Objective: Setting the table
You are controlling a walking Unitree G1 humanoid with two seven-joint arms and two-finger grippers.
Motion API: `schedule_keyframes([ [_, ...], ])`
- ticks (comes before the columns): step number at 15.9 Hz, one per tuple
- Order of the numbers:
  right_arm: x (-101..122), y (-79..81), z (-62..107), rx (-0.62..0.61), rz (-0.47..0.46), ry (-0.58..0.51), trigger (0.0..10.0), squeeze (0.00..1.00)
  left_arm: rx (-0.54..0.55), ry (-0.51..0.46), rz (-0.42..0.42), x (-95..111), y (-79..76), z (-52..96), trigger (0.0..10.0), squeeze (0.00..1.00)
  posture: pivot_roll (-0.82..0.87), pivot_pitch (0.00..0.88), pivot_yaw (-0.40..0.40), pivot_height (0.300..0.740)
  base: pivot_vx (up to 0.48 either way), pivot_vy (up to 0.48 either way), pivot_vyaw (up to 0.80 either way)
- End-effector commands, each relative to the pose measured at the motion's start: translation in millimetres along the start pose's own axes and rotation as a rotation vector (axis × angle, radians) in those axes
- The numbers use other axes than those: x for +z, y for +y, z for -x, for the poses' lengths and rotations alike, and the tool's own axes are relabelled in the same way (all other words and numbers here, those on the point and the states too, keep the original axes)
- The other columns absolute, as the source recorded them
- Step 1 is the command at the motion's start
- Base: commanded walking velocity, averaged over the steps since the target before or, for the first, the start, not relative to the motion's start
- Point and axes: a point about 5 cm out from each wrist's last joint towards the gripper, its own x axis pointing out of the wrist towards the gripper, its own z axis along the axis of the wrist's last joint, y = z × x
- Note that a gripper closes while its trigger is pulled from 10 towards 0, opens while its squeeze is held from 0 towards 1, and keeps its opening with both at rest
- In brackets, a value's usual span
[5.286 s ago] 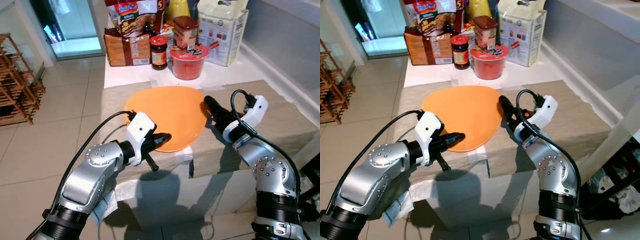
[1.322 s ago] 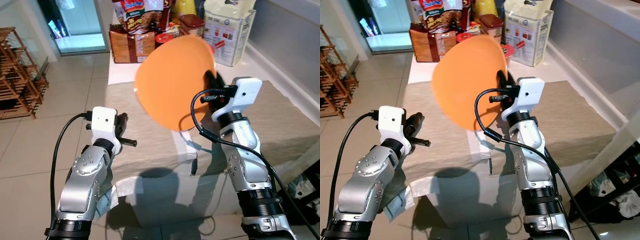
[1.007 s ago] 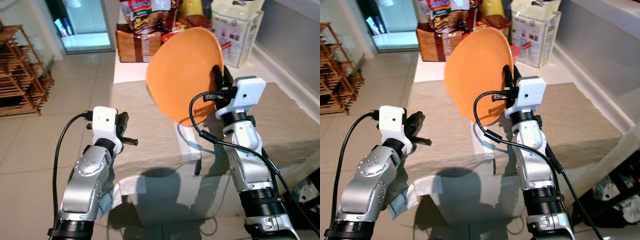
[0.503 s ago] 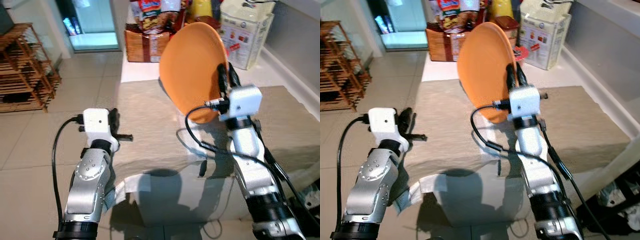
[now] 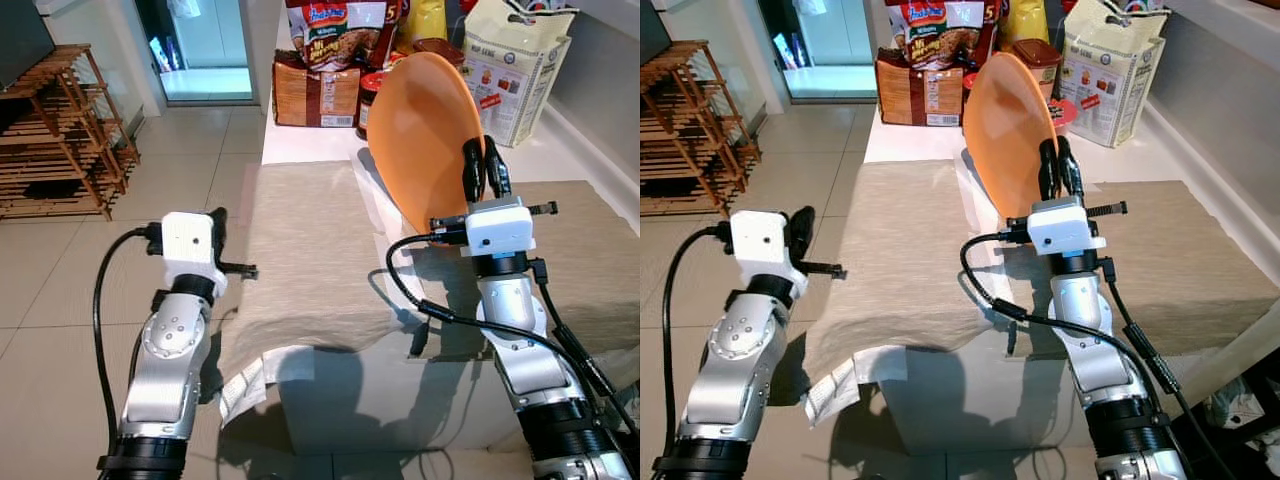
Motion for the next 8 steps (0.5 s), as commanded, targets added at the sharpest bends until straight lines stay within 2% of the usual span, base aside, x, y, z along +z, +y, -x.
schedule_keyframes([
  [1,-18,-2.8,9.5,0.038,0.092,0.083,0.0,0.00,-0.017,0.006,-0.005,-1,-3.1,-1.7,10.0,0.00,-0.10,0.000,0.067,0.740,0.000,0.000,0.00],
  [4,0,-3.4,-5.0,0.025,0.098,-0.031,0.0,0.00,-0.015,0.005,-0.007,-1,-3.5,-1.6,10.0,0.00,-0.10,0.000,0.067,0.740,0.000,0.000,0.00],
  [8,0,-1.7,-9.4,0.016,0.060,-0.025,0.0,0.00,-0.022,0.014,-0.003,-3,-4.7,-1.4,10.0,0.00,-0.10,0.000,0.067,0.740,0.000,0.000,0.00],
])
